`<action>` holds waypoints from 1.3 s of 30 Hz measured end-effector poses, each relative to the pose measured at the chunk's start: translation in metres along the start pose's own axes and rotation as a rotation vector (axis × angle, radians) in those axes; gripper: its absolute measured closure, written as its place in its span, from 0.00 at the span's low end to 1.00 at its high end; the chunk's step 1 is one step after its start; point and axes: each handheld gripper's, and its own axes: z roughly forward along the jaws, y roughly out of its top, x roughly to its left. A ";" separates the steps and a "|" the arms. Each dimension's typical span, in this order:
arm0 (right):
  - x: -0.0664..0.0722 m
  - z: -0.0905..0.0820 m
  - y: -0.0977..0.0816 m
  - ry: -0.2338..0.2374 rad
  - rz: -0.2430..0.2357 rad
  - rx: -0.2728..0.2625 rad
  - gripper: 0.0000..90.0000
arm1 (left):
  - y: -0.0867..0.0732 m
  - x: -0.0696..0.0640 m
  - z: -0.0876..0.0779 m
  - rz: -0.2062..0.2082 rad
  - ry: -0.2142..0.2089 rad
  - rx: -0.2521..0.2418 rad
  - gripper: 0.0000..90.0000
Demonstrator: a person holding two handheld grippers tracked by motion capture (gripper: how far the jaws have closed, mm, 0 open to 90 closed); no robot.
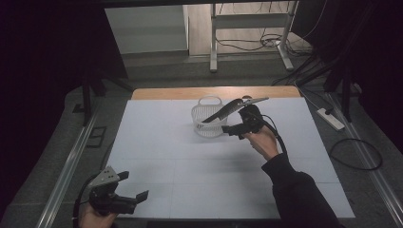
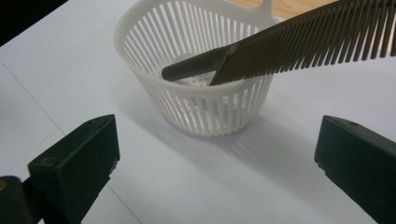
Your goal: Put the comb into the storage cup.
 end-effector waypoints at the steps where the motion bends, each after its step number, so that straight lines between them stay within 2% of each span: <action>1: 0.000 -0.001 0.000 -0.001 -0.003 0.002 0.00 | 0.000 0.000 0.000 -0.001 0.000 -0.001 0.00; 16: 0.005 -0.017 -0.008 0.011 -0.040 -0.011 0.00 | -0.001 0.000 -0.001 0.001 -0.004 -0.003 0.00; 24: 0.013 -0.022 -0.014 0.046 -0.074 -0.024 0.00 | -0.001 0.000 -0.001 0.002 -0.005 -0.004 0.00; 34: 0.022 -0.027 -0.024 0.054 -0.105 0.004 0.00 | -0.001 0.000 -0.001 0.004 -0.005 -0.005 0.00; 39: 0.027 -0.032 -0.028 0.045 -0.138 0.005 0.00 | -0.001 0.000 -0.001 0.004 -0.004 -0.005 0.00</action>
